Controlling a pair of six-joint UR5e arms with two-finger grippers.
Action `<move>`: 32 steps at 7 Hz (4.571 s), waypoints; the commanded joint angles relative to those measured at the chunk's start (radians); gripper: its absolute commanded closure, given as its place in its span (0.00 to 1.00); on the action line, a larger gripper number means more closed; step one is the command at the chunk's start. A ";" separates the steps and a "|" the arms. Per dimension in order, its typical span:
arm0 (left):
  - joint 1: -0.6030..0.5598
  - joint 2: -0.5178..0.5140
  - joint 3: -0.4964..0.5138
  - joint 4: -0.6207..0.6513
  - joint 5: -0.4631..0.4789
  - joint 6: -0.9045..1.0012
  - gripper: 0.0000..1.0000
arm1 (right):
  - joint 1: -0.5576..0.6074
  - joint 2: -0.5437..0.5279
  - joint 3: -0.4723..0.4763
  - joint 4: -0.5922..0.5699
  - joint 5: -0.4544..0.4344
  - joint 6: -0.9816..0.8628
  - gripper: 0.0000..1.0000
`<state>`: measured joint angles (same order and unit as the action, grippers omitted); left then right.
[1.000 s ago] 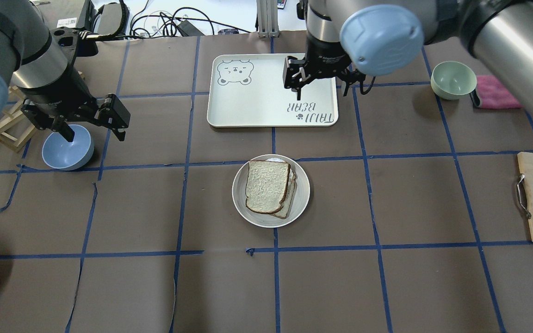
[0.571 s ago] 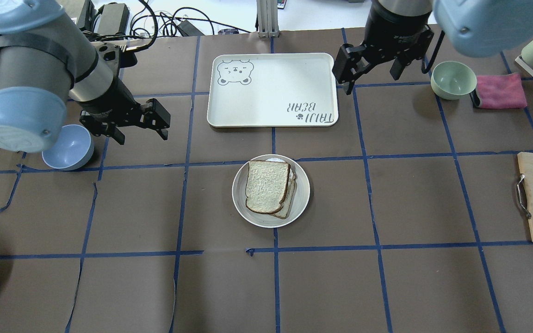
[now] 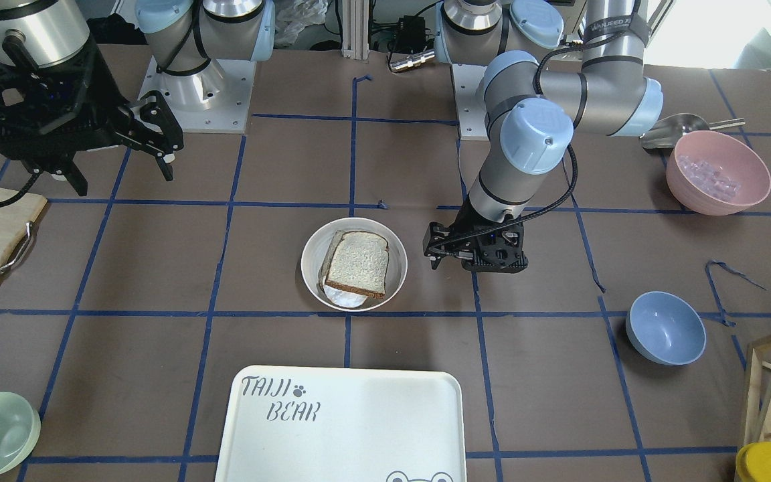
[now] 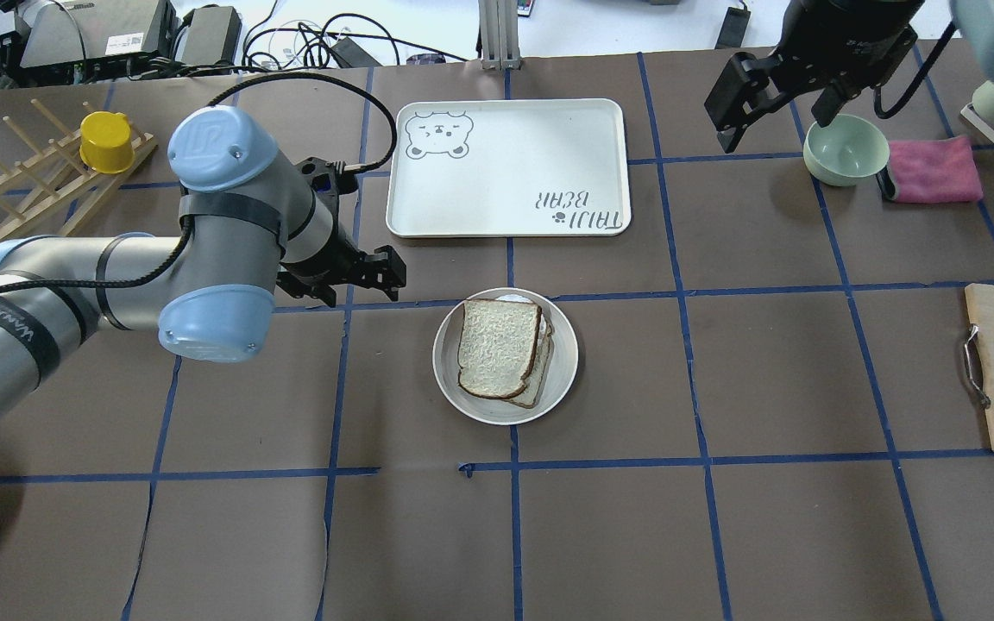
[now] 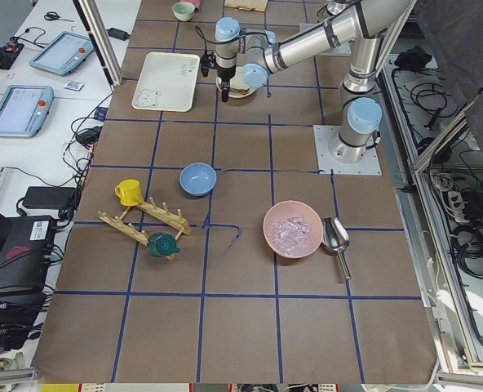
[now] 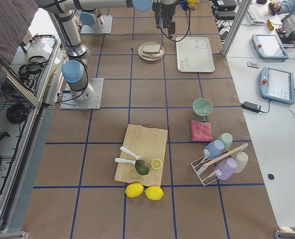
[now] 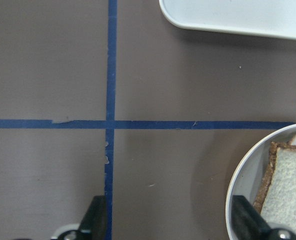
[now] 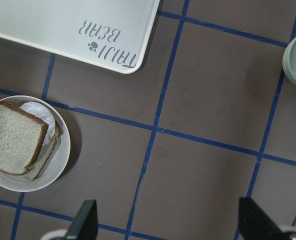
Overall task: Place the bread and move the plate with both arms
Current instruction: 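Lower the left gripper to the plate rim and grasp it, then slide the plate with the left gripper onto the white tray, then release the plate and lift the left gripper away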
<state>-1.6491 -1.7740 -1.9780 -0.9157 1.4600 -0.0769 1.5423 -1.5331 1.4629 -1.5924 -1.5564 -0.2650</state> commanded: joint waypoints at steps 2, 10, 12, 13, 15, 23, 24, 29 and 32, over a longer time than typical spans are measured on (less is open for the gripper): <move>-0.063 -0.109 -0.007 0.076 -0.022 -0.048 0.26 | 0.005 -0.022 -0.025 0.118 0.005 0.106 0.00; -0.113 -0.160 -0.002 0.084 -0.073 -0.067 1.00 | 0.059 -0.007 -0.021 0.135 -0.034 0.245 0.00; -0.085 -0.134 0.010 0.066 -0.093 -0.114 1.00 | 0.059 -0.007 -0.021 0.135 -0.034 0.245 0.00; -0.055 -0.124 0.028 0.051 -0.140 -0.138 1.00 | 0.059 -0.007 -0.021 0.135 -0.034 0.245 0.00; -0.040 -0.110 0.091 -0.035 -0.145 -0.142 1.00 | 0.059 -0.007 -0.021 0.135 -0.034 0.245 0.00; 0.009 -0.414 0.606 -0.144 -0.191 -0.008 1.00 | 0.059 -0.009 -0.019 0.135 -0.031 0.248 0.00; 0.009 -0.479 0.687 -0.144 -0.222 0.014 1.00 | 0.059 -0.007 -0.019 0.135 -0.033 0.248 0.00; 0.006 -0.605 0.757 -0.115 -0.343 0.074 1.00 | 0.058 -0.007 -0.019 0.135 -0.033 0.245 0.00; 0.002 -0.605 0.754 -0.083 -0.339 0.074 0.00 | 0.061 -0.009 -0.019 0.137 -0.033 0.247 0.00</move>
<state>-1.6454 -2.3814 -1.2235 -1.0014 1.1187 -0.0029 1.6022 -1.5410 1.4435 -1.4559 -1.5886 -0.0189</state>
